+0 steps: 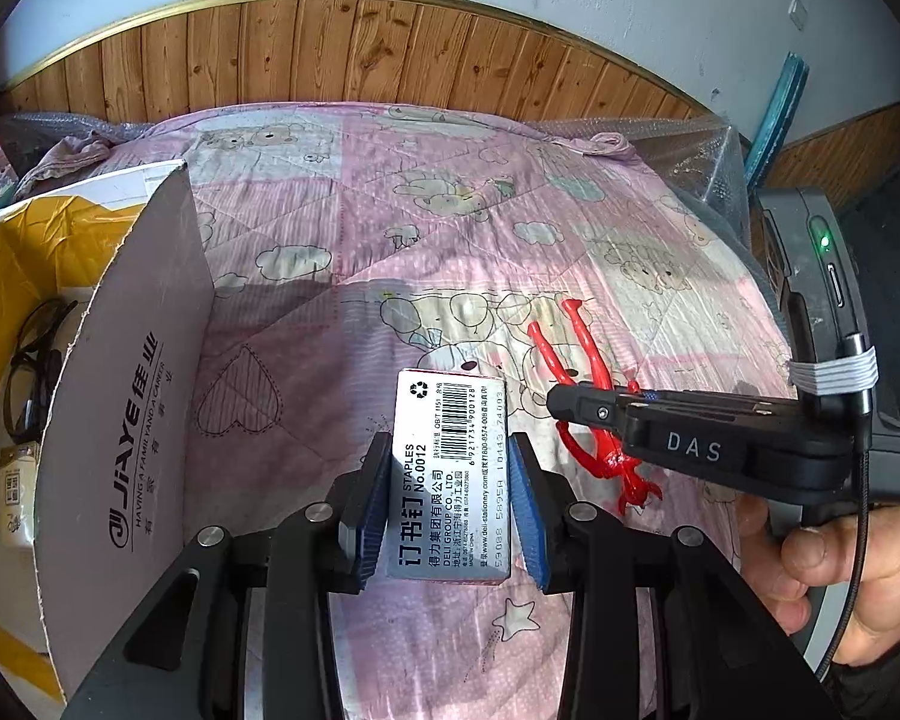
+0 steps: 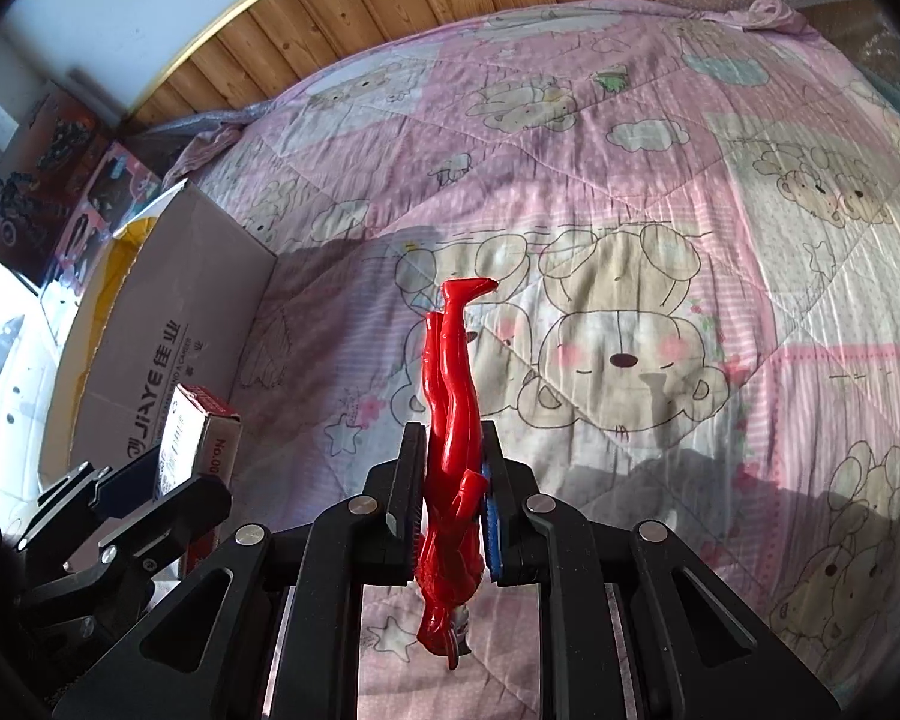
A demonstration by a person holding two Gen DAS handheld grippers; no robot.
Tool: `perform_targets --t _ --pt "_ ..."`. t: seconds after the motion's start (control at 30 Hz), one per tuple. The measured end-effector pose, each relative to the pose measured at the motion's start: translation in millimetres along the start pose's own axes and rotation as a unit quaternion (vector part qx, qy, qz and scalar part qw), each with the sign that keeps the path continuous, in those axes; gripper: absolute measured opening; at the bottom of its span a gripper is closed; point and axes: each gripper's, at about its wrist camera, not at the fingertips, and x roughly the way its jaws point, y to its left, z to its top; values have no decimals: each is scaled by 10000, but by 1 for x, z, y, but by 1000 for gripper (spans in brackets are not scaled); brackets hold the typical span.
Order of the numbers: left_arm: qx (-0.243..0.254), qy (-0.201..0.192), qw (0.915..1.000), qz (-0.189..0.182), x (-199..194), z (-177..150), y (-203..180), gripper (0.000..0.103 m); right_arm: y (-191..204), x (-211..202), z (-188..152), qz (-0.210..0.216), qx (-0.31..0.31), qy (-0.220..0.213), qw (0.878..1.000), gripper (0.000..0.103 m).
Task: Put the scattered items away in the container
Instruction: 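Lift the figure in the right tool toward the box while the left tool lifts the staples box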
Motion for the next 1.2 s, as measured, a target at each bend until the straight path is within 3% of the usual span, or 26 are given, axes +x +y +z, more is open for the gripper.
perform_targets --t 0.57,1.2 --pt "-258 -304 9991 -132 -50 -9 23 39 58 -26 -30 351 -215 -77 9991 17" --pt "-515 -782 9950 -350 -110 -16 50 39 127 -55 -39 617 -591 -240 9961 17"
